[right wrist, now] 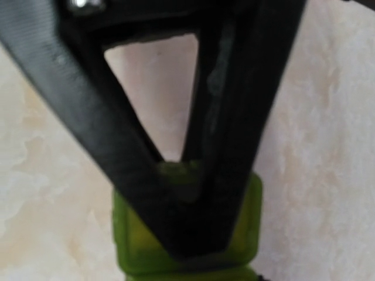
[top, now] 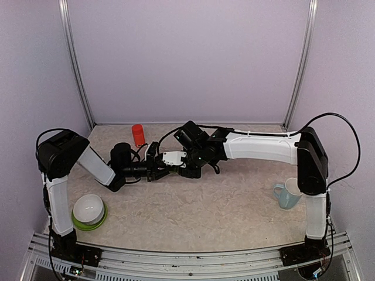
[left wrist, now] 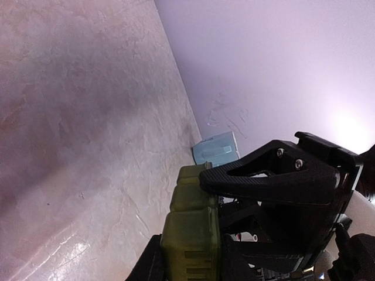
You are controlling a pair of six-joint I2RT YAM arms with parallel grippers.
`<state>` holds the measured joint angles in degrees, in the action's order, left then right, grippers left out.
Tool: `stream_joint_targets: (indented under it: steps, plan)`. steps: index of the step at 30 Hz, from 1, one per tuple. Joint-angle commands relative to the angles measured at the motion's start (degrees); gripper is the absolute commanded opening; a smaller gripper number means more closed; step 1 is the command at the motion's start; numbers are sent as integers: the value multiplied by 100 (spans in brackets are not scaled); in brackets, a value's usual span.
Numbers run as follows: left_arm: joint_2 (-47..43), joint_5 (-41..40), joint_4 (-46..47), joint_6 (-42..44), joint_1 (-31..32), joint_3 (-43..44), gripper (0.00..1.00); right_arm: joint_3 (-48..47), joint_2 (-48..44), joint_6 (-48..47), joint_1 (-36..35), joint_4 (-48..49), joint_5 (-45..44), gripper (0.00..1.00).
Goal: Sort the pills into containers
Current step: Open the pill container in the compartment of the pill container.
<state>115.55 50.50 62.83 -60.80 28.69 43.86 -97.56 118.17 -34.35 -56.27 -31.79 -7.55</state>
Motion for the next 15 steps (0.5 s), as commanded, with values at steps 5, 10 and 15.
stream_joint_targets:
  steps: [5, 10, 15]
  plan:
    - [-192, -222, -660, 906, 48, 192, 13, -569, 49, 354, 63, -395, 1052, 19]
    - [-279, -364, -1056, 1185, 47, 252, 13, -693, 40, 422, 134, -506, 1257, 22]
    - [-355, -499, -1371, 1430, 50, 290, 13, -754, 40, 463, 166, -562, 1383, 28]
